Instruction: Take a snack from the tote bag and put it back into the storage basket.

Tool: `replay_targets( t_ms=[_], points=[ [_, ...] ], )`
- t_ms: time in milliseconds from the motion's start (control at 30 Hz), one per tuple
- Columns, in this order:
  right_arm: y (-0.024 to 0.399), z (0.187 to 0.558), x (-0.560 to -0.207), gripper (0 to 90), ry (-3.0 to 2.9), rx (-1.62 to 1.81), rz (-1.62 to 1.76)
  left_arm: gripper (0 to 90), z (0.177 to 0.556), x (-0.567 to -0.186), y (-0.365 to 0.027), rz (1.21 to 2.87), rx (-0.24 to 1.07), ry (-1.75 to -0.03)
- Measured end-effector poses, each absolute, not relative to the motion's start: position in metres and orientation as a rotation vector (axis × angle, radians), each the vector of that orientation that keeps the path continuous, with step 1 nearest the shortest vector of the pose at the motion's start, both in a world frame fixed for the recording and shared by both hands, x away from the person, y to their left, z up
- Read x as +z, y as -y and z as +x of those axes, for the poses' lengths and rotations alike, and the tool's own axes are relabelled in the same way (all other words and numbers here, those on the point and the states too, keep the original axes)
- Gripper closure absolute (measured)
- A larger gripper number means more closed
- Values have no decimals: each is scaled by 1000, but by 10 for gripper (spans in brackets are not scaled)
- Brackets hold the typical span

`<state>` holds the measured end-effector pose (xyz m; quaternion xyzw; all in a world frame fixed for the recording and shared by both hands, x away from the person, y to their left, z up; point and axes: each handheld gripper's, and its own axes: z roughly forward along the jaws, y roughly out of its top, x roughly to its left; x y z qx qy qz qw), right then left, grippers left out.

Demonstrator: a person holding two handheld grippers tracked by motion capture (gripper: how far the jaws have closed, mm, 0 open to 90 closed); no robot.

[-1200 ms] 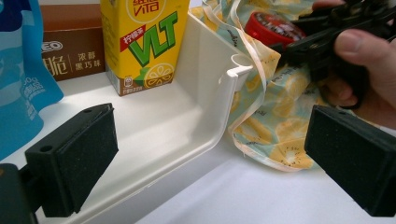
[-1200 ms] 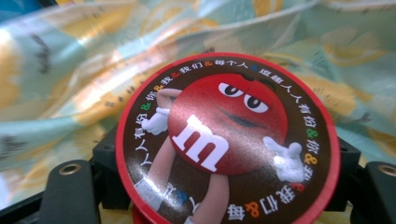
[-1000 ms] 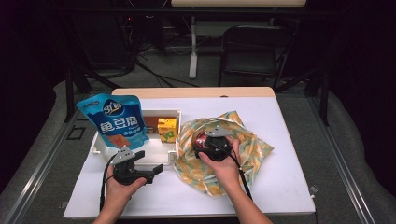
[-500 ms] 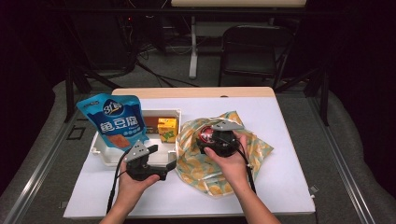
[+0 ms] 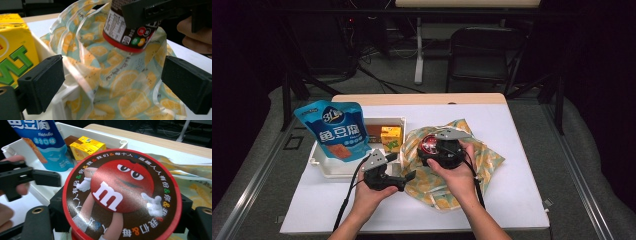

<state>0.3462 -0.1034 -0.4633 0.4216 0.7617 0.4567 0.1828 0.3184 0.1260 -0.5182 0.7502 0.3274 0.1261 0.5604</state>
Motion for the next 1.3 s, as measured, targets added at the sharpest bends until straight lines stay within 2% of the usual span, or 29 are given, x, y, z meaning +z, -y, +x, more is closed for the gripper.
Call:
replay_targets(
  t_ms=[333, 633, 1067, 1300],
  points=[
    [95, 335, -460, 246, -2178, 1301, 1159, 93, 317, -517, -111, 1789, 307, -664],
    [85, 324, -459, 246, -2210, 1316, 1122, 118, 317, -517, -100, 1788, 327, -630],
    [72, 316, -463, 246, -2290, 1319, 1082, 219, 314, -516, -95, 1786, 352, -600],
    [69, 315, -465, 245, -2308, 1318, 1080, 232, 312, -517, -94, 1786, 380, -603]
  ],
)
